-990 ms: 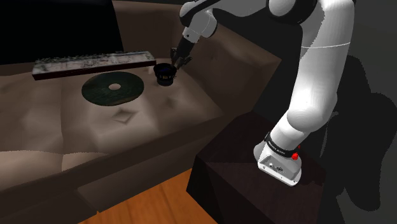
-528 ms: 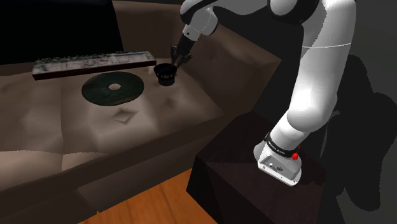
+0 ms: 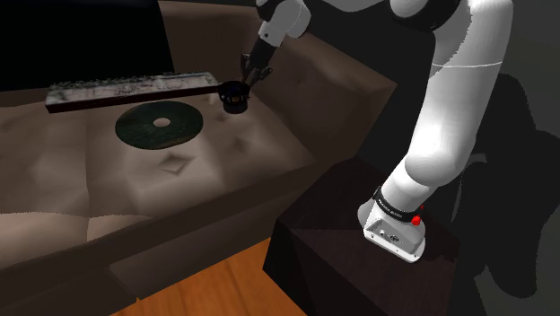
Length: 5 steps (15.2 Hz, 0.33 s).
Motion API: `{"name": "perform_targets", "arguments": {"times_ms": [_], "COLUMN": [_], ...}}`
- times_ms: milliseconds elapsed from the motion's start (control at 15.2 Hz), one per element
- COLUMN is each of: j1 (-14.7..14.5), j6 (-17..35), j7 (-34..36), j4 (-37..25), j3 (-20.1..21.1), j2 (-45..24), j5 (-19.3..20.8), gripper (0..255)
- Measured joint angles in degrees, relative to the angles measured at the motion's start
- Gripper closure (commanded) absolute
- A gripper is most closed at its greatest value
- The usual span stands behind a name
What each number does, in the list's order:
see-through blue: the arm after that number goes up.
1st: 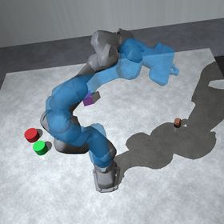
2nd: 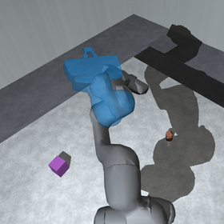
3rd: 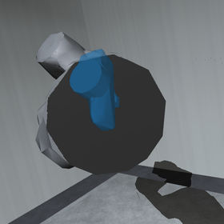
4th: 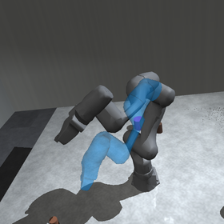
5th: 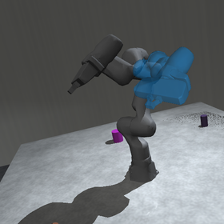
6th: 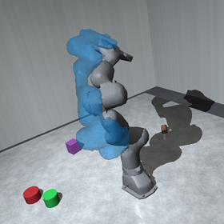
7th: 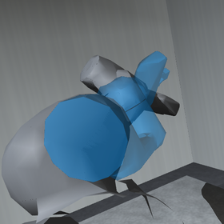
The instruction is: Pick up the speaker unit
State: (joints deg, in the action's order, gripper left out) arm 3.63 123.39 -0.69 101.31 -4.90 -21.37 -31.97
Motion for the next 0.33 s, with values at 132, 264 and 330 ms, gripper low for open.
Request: {"name": "perform_targets", "arguments": {"times_ms": [132, 264, 330], "j1": [0.0, -0.1, 0.0], "j6": [-1.2, -2.3, -2.7], "j7": [0.7, 1.4, 1.5], "j4": [-0.6, -1.1, -1.4], "j3": [-0.2, -0.3, -0.3], "j2": [0.7, 1.5, 1.6], "j5": [0.5, 0.9, 1.0], "gripper": [255, 255, 255]}}
